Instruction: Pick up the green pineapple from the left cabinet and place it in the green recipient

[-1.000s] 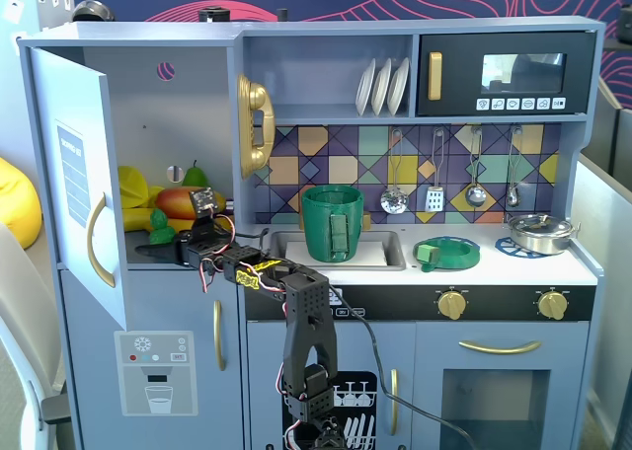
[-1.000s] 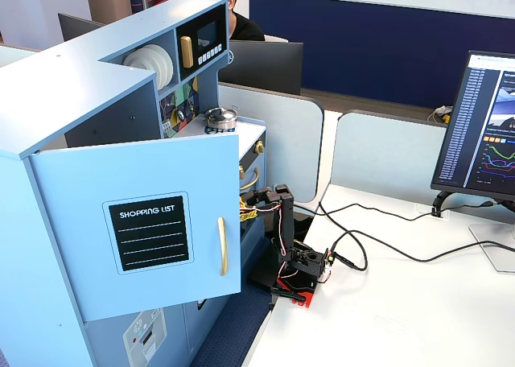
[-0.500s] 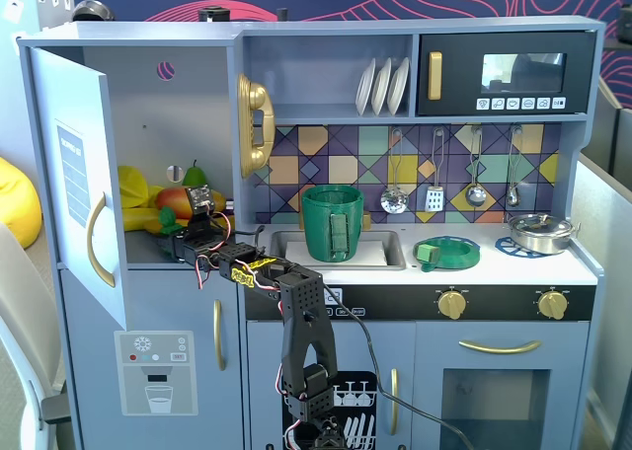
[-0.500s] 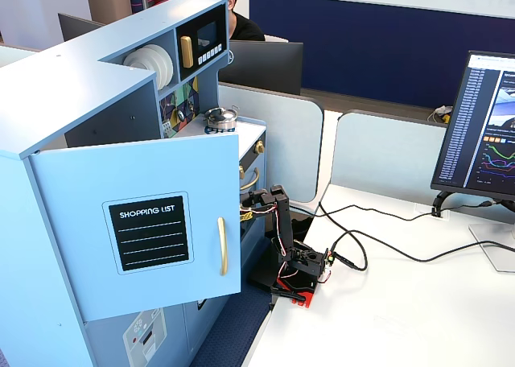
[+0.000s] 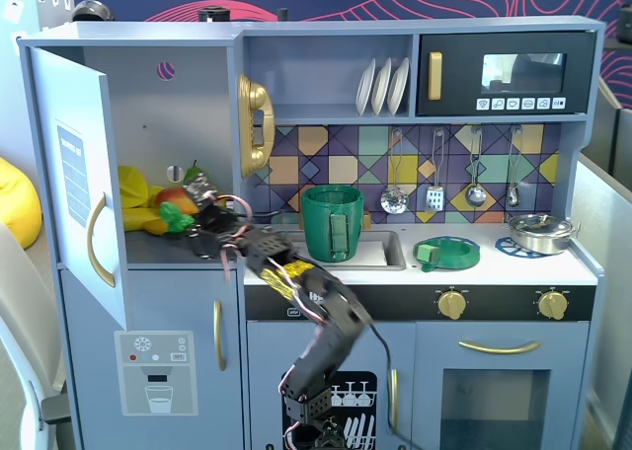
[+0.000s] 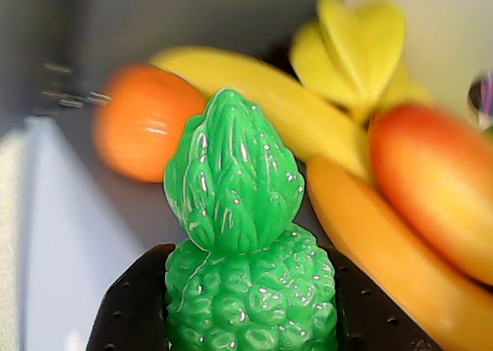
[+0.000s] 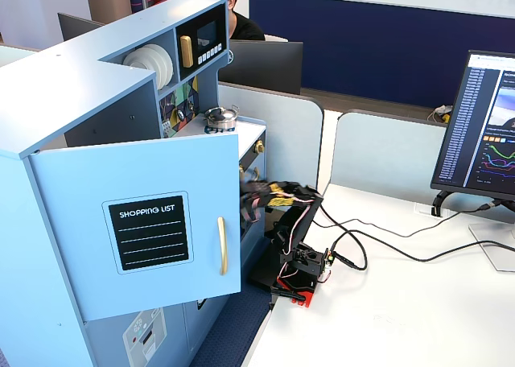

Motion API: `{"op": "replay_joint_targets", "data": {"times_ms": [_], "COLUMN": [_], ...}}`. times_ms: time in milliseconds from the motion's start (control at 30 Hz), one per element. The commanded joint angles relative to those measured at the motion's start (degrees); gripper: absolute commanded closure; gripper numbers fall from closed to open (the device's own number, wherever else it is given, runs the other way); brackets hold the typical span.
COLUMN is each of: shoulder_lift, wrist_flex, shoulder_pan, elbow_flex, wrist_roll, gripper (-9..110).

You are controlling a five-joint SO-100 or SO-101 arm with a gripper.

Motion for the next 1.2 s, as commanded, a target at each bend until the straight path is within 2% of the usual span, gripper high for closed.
{"op": "replay_joint_targets", "data": {"times_ms": [0, 133, 267, 433, 533, 767, 1000, 1167], "shoulder_lift": [18.4, 25.5, 29.2, 22.5, 14.2, -7.4, -21.9, -26.4], "wrist_flex": [11.2, 16.6, 18.6, 10.1, 1.1, -6.4, -5.5, -5.3], "shoulder_pan": [1.2, 10.3, 25.2, 39.8, 42.5, 47.3, 49.7, 49.7], "elbow_flex": [2.4, 3.9, 5.4, 2.9, -1.3, -18.3, -31.9, -34.6], "wrist_roll": [-1.8, 2.5, 11.3, 14.2, 14.4, 15.8, 16.7, 18.9], "gripper": [101, 101, 101, 101, 101, 101, 101, 89]}}
